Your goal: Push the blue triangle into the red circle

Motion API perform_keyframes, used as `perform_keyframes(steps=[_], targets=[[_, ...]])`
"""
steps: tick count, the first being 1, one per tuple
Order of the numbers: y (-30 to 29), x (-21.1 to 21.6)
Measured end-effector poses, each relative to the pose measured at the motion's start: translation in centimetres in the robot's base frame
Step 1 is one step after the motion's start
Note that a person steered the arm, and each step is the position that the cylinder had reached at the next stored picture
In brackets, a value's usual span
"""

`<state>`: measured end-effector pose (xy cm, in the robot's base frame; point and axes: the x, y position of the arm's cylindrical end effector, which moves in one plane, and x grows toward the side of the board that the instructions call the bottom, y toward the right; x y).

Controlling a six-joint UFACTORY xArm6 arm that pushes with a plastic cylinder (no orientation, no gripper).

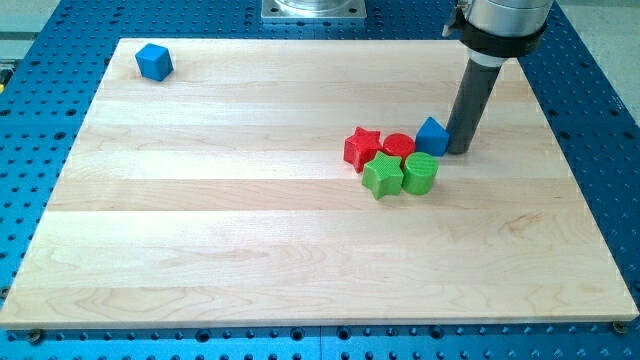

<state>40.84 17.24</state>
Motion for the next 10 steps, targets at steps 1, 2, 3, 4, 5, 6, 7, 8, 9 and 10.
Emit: perform_keyframes(steps=[1,2,3,4,5,6,7,8,9,10], targets=[[0.0,-0.2],[-0.3,-0.6],[-1.8,-0.6],[-3.0,-0.3],[-3.5,0.1],[-3.6,0.1],[-3.0,-1.5],[-2.9,-2.0],[-5.1,-5.7],[-12.8,-6.1]])
